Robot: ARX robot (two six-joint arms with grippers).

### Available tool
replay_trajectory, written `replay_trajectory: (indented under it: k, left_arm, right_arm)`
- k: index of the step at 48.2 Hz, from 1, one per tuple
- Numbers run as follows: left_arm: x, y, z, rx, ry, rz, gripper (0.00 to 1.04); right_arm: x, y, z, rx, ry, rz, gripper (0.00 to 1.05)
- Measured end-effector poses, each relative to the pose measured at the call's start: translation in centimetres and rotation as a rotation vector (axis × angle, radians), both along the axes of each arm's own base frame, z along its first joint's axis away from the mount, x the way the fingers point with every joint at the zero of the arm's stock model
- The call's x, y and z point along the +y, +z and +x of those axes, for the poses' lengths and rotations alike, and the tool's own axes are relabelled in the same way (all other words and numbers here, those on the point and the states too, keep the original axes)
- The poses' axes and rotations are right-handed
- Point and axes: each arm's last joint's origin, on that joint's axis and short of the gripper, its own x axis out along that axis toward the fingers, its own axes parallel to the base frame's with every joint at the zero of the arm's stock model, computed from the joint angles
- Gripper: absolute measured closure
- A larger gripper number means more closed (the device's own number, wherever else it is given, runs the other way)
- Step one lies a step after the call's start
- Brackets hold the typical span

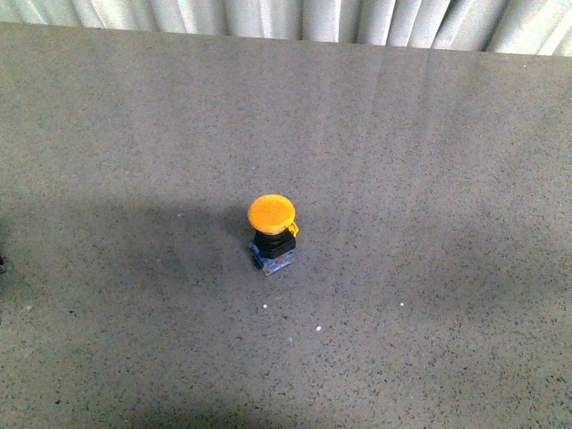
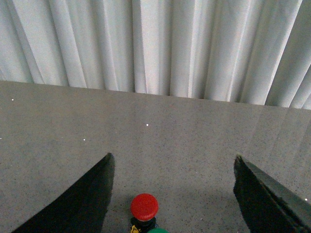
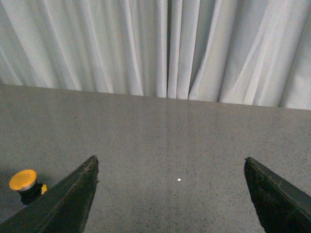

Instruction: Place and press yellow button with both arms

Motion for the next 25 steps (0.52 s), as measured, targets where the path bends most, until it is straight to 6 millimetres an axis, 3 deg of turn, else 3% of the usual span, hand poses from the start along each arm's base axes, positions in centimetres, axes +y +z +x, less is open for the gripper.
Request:
replay_trajectory:
  k: [2,4,25]
  left_arm:
    - [0.00,0.00,0.00,0.000,0.000,0.000,0.16]
    - [0.00,0.00,0.00,0.000,0.000,0.000,0.08]
    - [0.00,0.00,0.00,0.000,0.000,0.002,0.09]
  right_arm:
    - [0.00,0.00,0.00,0.000,0.000,0.000,0.08]
    - [0.00,0.00,0.00,0.000,0.000,0.000,0.09]
    - [0.00,0.00,0.00,0.000,0.000,0.000,0.09]
